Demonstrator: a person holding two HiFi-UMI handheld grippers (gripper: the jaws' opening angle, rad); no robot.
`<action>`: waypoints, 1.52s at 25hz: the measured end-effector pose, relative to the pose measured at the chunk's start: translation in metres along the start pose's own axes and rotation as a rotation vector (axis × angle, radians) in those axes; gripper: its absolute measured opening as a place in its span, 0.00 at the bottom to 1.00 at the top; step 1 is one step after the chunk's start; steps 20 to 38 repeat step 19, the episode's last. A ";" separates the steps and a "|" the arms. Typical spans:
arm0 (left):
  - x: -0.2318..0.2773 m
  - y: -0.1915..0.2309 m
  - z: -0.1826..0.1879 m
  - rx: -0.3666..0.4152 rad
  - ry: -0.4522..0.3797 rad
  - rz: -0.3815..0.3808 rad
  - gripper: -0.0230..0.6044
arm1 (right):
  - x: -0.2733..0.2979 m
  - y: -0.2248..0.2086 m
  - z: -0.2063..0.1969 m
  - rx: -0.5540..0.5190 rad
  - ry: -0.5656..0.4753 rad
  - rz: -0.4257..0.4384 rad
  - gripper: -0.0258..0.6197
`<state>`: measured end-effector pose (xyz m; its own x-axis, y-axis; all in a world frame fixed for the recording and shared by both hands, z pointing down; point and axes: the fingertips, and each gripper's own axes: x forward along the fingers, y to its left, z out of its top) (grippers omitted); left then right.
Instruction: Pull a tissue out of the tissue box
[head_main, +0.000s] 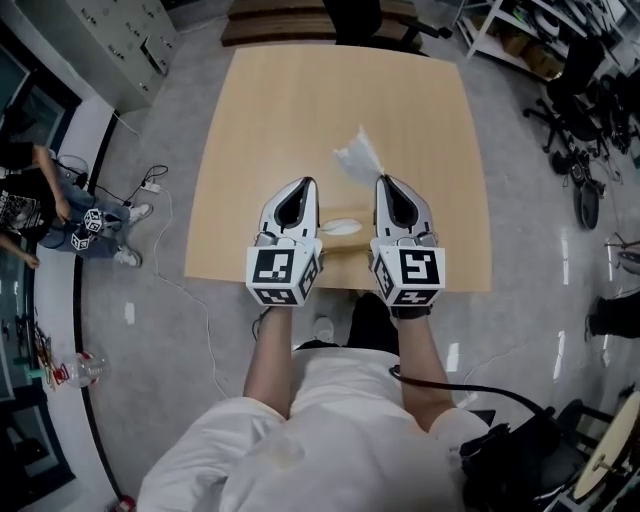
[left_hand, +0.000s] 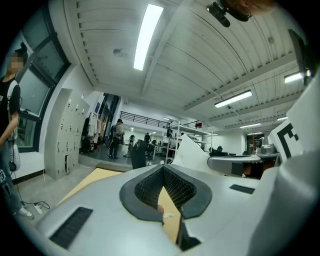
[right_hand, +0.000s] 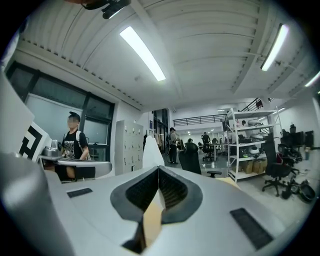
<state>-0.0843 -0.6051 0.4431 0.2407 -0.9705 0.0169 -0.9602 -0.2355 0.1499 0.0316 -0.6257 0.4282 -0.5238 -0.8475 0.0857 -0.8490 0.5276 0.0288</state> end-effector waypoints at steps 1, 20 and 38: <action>0.001 0.000 0.000 -0.001 -0.002 -0.002 0.04 | 0.001 0.000 -0.001 0.001 0.001 0.001 0.05; -0.010 0.009 0.011 -0.004 -0.042 0.004 0.04 | 0.005 0.023 0.003 -0.029 -0.012 0.036 0.05; -0.010 0.009 0.011 -0.004 -0.042 0.004 0.04 | 0.005 0.023 0.003 -0.029 -0.012 0.036 0.05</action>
